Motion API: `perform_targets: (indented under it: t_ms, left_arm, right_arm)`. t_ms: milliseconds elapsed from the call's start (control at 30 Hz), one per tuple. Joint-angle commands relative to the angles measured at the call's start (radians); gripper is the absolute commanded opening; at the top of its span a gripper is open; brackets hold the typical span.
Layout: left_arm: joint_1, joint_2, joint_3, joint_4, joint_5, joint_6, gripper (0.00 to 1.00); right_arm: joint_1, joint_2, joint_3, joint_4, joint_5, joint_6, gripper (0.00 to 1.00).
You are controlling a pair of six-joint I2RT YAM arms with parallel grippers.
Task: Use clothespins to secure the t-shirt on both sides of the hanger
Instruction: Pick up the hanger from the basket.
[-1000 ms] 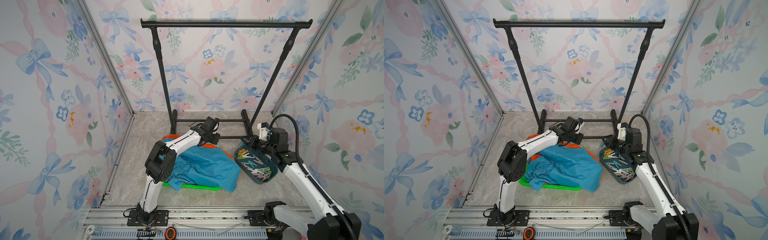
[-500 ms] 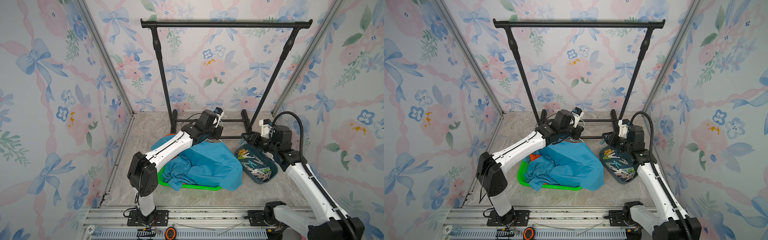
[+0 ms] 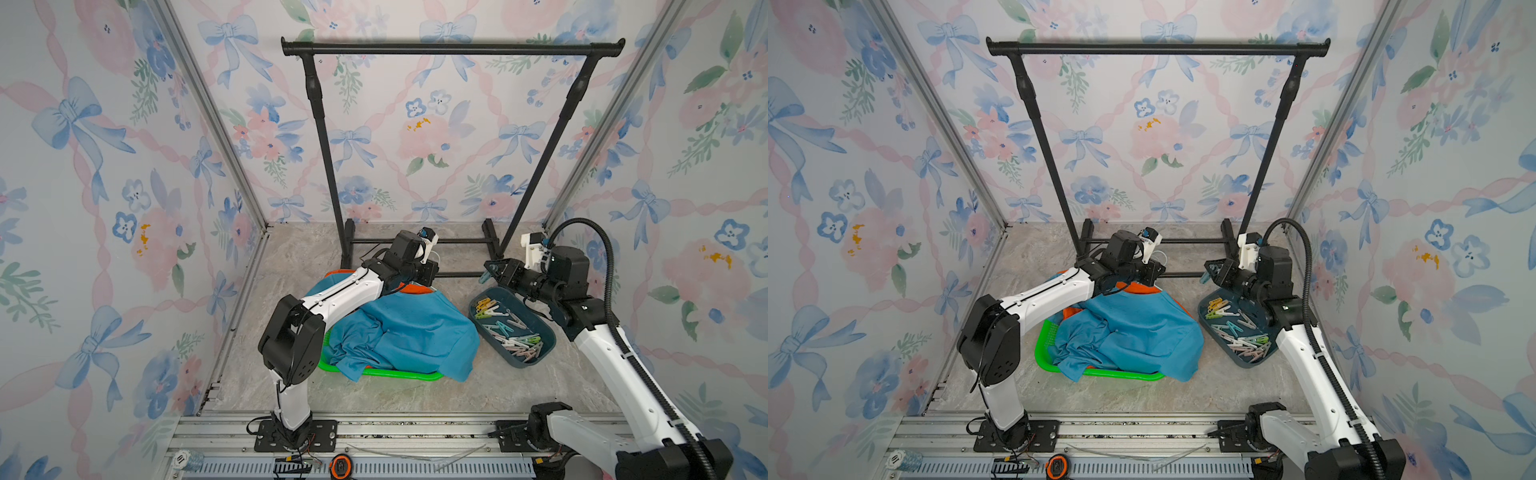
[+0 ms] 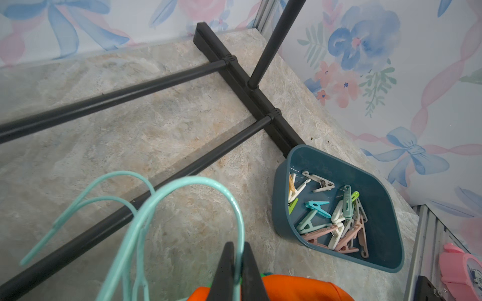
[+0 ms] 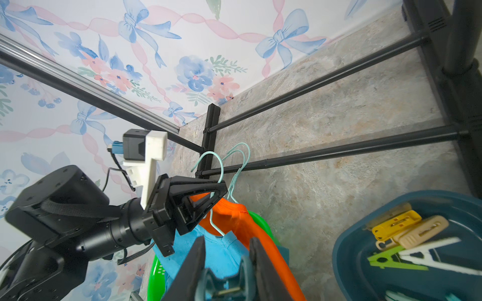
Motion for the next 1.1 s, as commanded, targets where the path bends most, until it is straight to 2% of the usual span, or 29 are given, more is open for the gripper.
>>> perform_targets:
  t_ms: [0,233,367,567,767,1067]
  left_arm:
    - [-0.006,-0.022,0.004,0.081,0.038,-0.008,0.06]
    - [0.027,-0.163,0.002,0.061,0.035,0.039,0.06]
    - [0.047,-0.262,0.001,0.045,0.032,0.066,0.05]
    - [0.066,-0.359,0.055,0.004,0.027,0.099,0.05]
    - [0.073,-0.379,0.148,-0.033,0.034,0.11,0.05]
    - [0.096,-0.312,0.389,-0.117,0.059,0.132,0.05]
  right_arm:
    - [0.011,-0.013,0.012,-0.007,-0.008,-0.012,0.3]
    - [0.013,0.015,0.011,0.101,-0.064,0.001,0.3]
    - [0.014,0.051,0.042,0.203,-0.148,0.035,0.3]
    - [0.057,0.119,0.181,0.286,-0.232,0.047,0.3]
    - [0.081,0.21,0.352,0.358,-0.317,0.093,0.3]
    - [0.103,0.323,0.533,0.421,-0.424,0.137,0.3]
